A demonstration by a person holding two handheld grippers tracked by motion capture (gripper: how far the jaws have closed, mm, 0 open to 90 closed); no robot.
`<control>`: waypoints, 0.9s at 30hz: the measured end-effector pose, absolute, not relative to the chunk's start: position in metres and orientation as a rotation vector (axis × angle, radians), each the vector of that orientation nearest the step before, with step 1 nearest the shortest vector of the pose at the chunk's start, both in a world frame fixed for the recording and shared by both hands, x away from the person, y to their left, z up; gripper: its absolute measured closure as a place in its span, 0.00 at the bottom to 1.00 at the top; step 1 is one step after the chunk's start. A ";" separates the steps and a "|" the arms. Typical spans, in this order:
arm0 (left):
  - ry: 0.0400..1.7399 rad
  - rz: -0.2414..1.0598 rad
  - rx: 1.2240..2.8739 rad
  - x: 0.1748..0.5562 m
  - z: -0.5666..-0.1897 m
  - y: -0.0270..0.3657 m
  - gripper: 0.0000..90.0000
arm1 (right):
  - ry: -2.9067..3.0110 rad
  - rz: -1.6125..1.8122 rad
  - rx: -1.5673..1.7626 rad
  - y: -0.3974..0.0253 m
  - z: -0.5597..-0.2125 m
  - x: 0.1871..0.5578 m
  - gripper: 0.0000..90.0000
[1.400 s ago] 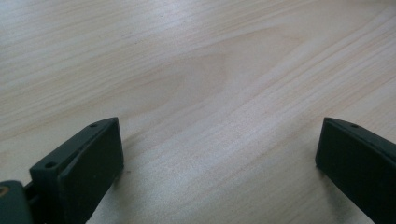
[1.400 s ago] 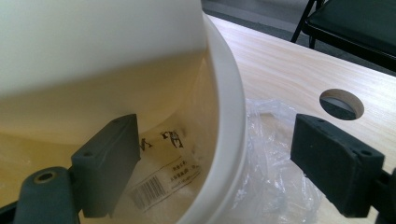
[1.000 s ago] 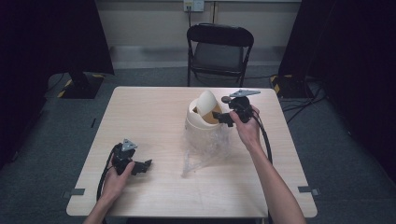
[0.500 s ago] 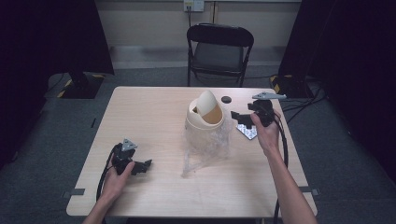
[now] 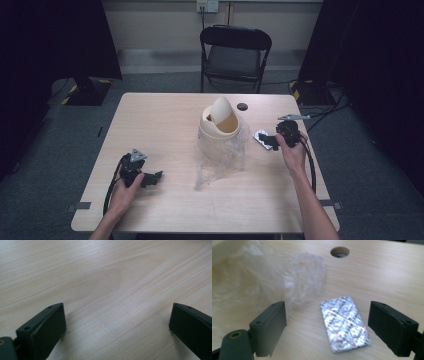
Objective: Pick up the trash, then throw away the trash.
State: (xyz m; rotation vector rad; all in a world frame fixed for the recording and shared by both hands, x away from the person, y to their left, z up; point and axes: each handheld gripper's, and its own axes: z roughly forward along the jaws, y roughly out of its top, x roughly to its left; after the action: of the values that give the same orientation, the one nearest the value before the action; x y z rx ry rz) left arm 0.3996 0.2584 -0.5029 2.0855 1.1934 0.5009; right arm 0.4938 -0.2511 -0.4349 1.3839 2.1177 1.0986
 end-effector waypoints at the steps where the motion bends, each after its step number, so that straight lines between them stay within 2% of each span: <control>1: 1.192 0.502 2.087 0.400 -0.503 0.258 0.00 | 2.122 1.092 1.403 -0.254 -0.440 0.495 0.17; 17: 1.191 0.501 2.091 0.400 -0.503 0.259 0.00 | 2.191 0.939 1.408 -0.256 -0.487 0.518 0.23; 27: 1.188 0.507 2.093 0.399 -0.503 0.259 0.00 | 2.202 0.873 1.388 -0.257 -0.491 0.521 0.24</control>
State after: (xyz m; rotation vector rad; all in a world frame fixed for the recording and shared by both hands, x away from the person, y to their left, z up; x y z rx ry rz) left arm 0.3992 0.2591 -0.5026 2.0935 1.1876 0.5066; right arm 0.5213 -0.2573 -0.4915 1.3882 2.2016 0.8731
